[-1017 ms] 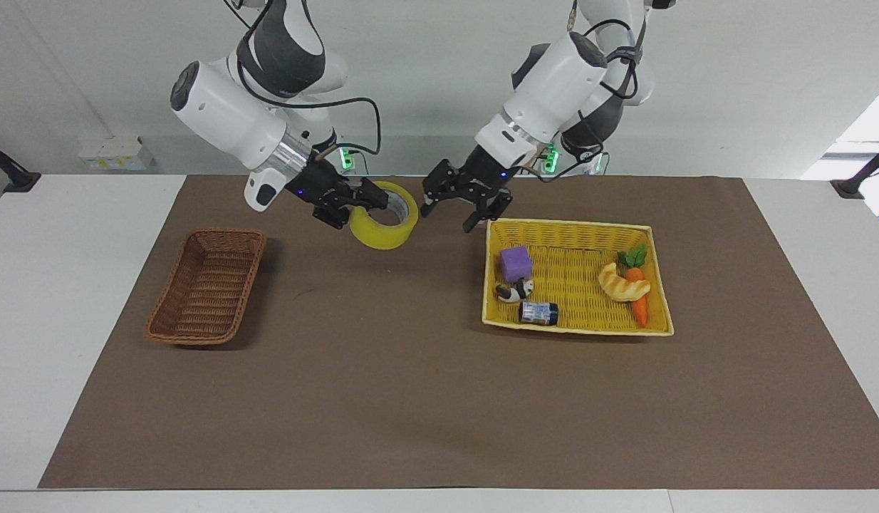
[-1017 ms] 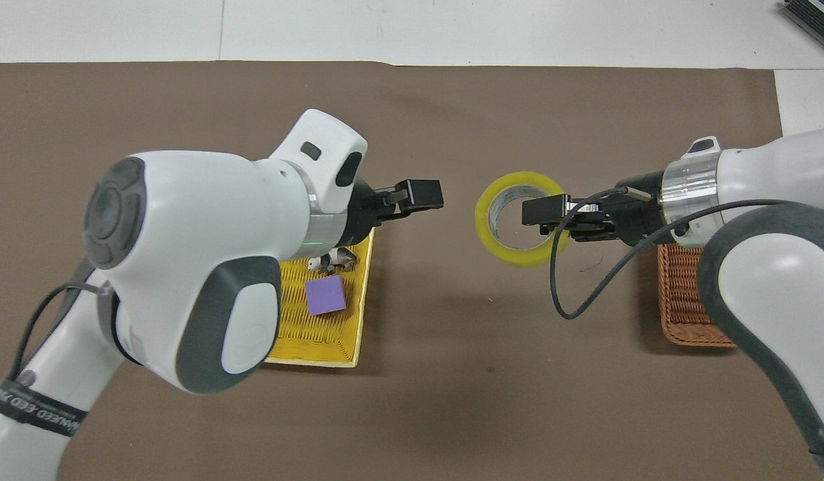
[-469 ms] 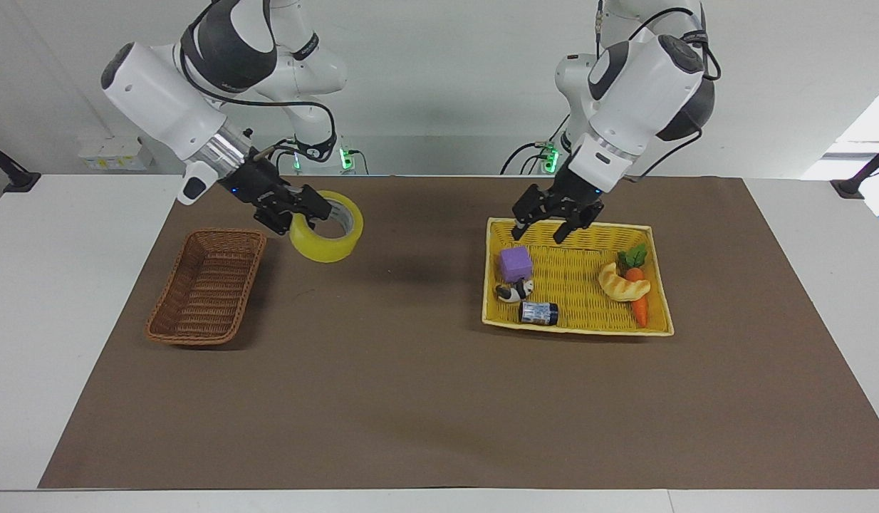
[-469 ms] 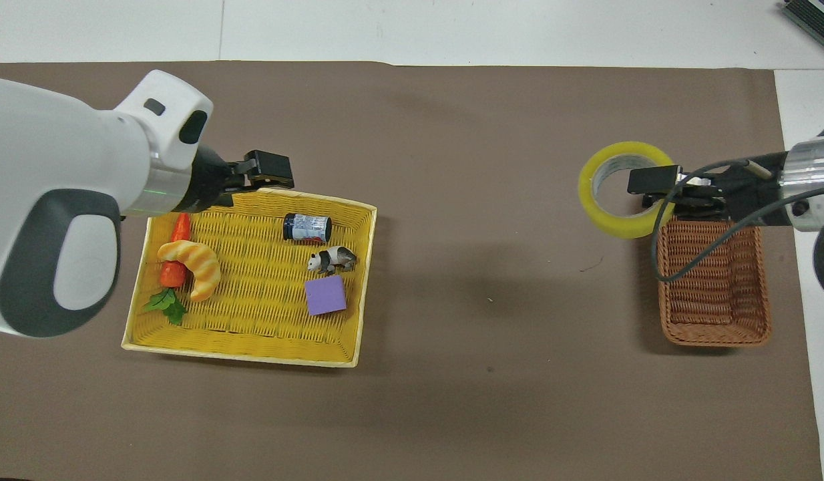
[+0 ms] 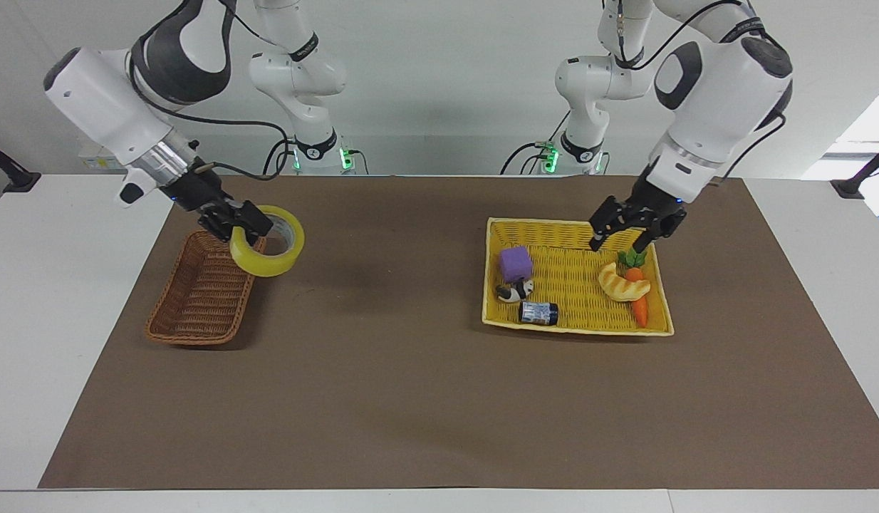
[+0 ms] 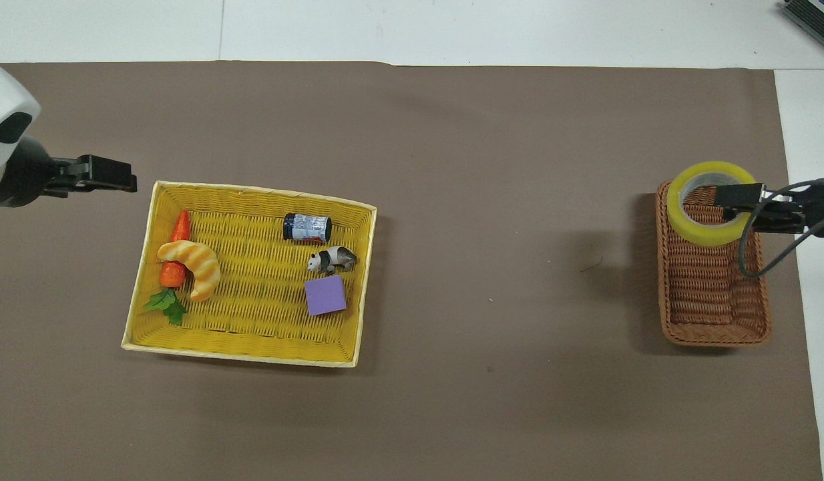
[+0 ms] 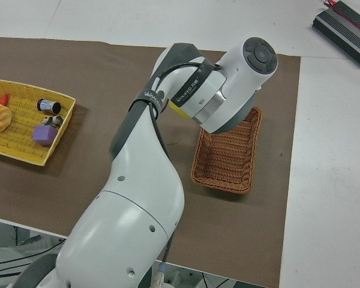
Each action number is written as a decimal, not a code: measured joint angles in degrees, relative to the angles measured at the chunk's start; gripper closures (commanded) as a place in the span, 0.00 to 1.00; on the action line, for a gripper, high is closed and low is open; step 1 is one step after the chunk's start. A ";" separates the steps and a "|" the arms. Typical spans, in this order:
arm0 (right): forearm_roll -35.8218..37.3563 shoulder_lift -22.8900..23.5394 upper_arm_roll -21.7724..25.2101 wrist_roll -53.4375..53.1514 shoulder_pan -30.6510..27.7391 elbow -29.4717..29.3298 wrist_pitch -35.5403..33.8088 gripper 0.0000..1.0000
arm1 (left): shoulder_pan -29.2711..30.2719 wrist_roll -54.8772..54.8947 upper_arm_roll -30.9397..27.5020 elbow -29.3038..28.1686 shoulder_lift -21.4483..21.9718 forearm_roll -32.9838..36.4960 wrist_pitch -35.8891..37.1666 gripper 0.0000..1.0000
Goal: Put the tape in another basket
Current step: 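Carry the tape over the wicker basket with the right gripper while the left gripper withdraws, then lower the tape into the wicker basket and open the right gripper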
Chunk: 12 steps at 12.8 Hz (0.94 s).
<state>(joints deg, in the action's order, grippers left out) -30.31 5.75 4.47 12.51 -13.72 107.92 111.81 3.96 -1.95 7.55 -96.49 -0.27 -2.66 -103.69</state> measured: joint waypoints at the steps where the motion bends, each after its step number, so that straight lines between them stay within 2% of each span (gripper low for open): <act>1: 0.12 1.28 0.00 0.69 -0.96 0.10 0.88 1.00 | 0.55 0.94 -0.05 1.06 0.57 2.32 3.60 0.00; 6: 0.29 6.04 -0.01 9.34 -4.95 1.69 2.80 1.00 | 1.48 4.53 -0.13 6.74 1.71 4.69 19.74 0.00; 10: 0.29 8.49 0.00 16.56 -7.67 3.51 3.78 1.00 | 1.60 4.60 -0.14 6.10 3.67 4.39 20.46 0.00; 11: 0.29 8.86 -0.01 16.98 -7.75 3.75 3.99 0.96 | 1.60 4.61 -0.07 6.10 3.69 3.93 19.72 0.00; 12: 0.29 9.04 -0.05 17.01 -7.73 4.05 4.07 0.88 | 1.59 4.60 0.08 6.09 3.68 3.43 18.44 0.00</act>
<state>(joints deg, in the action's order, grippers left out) -30.02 14.79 4.41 29.53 -21.45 111.97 115.87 5.55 2.66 7.62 -90.40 3.41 0.77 -85.25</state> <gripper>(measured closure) 1.000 0.000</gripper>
